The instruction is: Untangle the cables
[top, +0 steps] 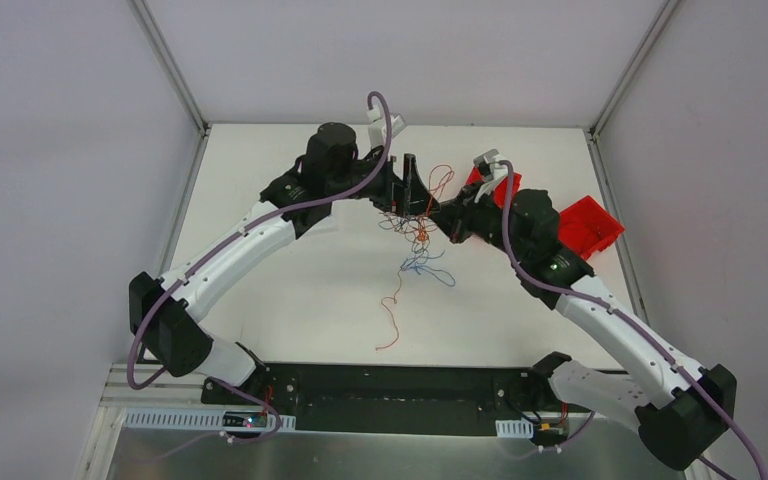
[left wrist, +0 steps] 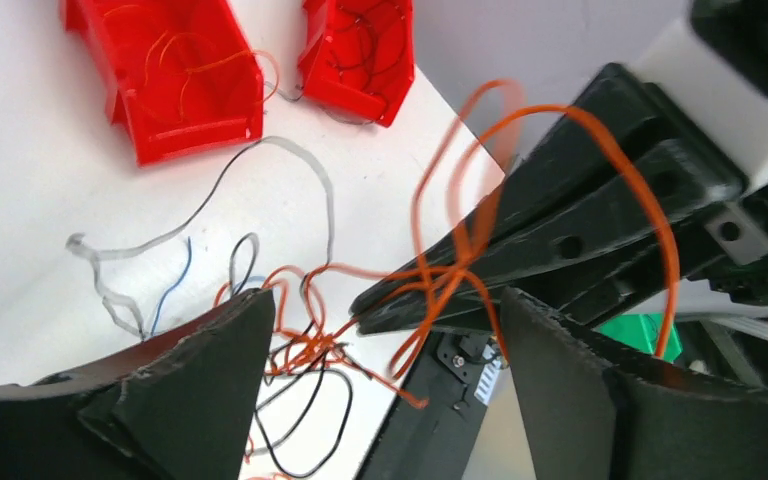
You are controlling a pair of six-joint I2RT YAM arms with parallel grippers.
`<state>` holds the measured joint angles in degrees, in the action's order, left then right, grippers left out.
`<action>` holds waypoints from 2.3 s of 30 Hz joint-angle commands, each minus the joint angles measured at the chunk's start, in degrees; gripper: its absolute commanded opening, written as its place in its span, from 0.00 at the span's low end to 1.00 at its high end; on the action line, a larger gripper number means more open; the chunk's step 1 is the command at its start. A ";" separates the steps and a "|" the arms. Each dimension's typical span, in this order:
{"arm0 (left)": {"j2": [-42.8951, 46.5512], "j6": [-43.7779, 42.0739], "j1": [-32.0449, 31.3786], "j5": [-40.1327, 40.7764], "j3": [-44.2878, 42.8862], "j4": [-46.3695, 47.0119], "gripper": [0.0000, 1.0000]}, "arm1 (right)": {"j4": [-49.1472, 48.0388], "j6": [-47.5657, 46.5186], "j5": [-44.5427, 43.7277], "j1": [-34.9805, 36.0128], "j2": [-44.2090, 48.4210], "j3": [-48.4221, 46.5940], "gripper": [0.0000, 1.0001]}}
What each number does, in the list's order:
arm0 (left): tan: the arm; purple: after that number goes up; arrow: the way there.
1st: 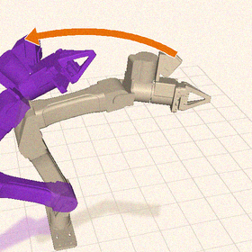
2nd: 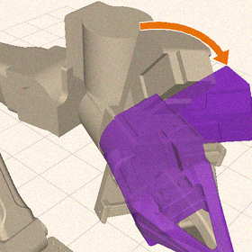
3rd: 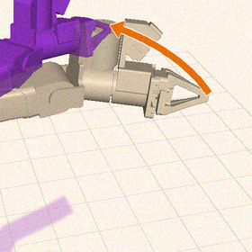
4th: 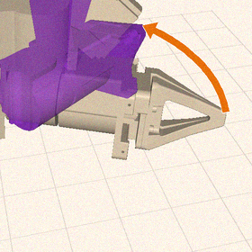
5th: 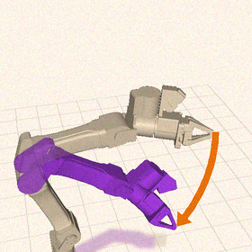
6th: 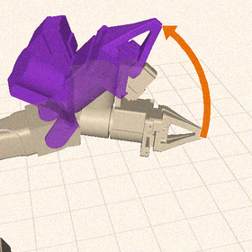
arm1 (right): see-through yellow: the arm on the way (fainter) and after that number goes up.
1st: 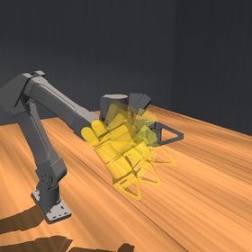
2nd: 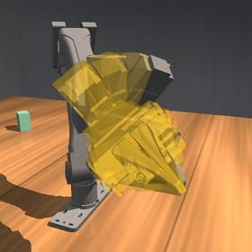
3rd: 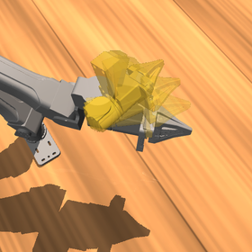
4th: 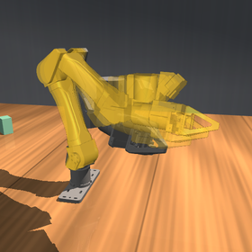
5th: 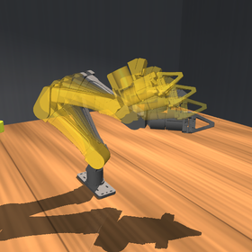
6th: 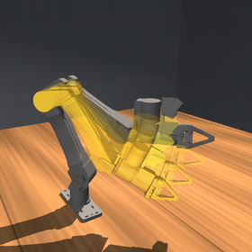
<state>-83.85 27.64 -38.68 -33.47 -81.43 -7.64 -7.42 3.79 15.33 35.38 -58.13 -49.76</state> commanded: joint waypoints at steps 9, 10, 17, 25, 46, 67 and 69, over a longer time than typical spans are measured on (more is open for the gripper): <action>10.38 -9.07 0.53 7.48 9.12 2.27 0.90 | 0.64 0.68 -2.61 0.25 2.77 -0.88 0.00; 10.83 -11.65 0.53 6.78 10.15 2.39 0.88 | 1.07 0.91 -2.37 0.23 2.93 -1.21 0.00; 14.31 -29.49 0.53 5.38 15.78 2.54 0.80 | 5.78 3.49 0.76 0.22 1.92 -6.06 0.00; 11.87 -36.42 0.53 2.38 15.21 4.49 0.73 | 6.59 4.87 3.08 0.22 0.97 -8.42 0.00; 19.37 -15.36 5.34 26.44 35.43 0.91 0.00 | 25.72 15.53 -43.39 -14.91 9.30 -6.08 0.00; 29.59 -10.26 18.28 12.51 43.28 3.34 0.00 | 24.85 21.57 -6.71 -14.79 -6.90 -3.07 0.71; 30.04 -10.52 18.28 12.22 43.63 3.35 0.00 | 21.45 26.88 -8.87 -10.48 -8.65 -1.61 0.79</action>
<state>-55.07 18.52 -20.25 -18.26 -36.23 -6.24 18.24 23.62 3.55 18.46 -64.79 -53.47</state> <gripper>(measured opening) 0.019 0.738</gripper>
